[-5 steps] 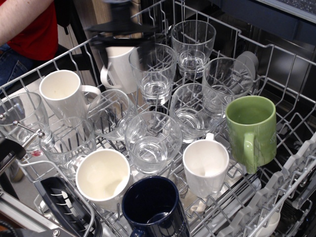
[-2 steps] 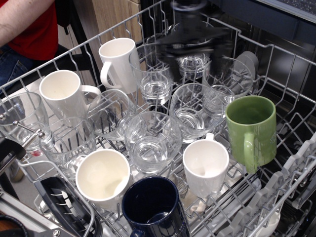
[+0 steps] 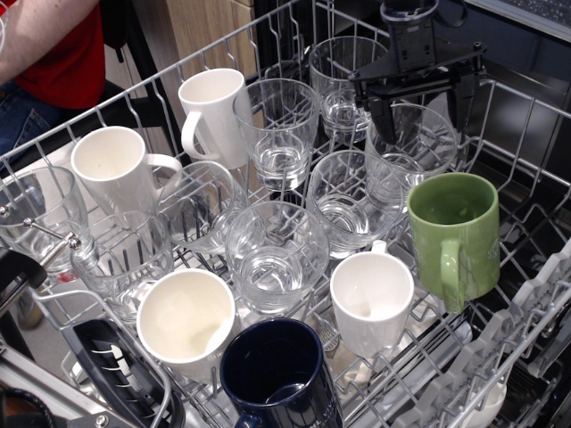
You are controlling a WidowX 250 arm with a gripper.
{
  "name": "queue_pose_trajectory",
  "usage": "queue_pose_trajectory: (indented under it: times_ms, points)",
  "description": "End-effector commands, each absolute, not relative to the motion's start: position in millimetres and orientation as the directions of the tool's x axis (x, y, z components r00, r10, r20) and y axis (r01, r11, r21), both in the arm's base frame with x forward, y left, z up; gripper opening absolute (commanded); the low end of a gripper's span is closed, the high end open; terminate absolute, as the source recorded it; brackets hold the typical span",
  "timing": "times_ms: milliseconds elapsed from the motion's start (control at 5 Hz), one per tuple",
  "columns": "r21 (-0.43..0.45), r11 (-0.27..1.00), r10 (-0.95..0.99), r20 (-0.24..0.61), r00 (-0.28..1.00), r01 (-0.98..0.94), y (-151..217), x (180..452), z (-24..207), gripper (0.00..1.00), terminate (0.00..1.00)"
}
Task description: Pick up green mug
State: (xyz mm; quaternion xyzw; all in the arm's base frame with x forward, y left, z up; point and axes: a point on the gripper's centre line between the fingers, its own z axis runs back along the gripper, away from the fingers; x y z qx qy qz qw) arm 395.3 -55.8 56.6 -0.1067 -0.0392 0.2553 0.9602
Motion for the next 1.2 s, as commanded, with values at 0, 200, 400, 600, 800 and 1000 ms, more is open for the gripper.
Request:
queue_pose_trajectory:
  times_ms: [0,200,400,600,800,1000]
  points:
    - [-0.159,0.854,0.504,0.024,0.863,-0.495,-90.3,415.6,58.8,1.00,0.00]
    - [-0.136,0.860,0.500,0.039,0.865,-0.491,-100.9,416.4,41.4,1.00,0.00]
    - [-0.118,0.861,0.505,0.084,0.859,-0.495,-104.0,425.6,23.1,1.00,0.00]
    - [-0.115,0.865,0.501,0.120,0.857,-0.489,-110.3,432.0,11.8,1.00,0.00]
    - [-0.108,0.861,0.507,0.124,0.853,-0.497,-111.7,437.7,3.7,1.00,0.00]
    - [-0.098,0.860,0.509,0.105,0.855,-0.500,-118.9,434.0,-7.2,1.00,0.00]
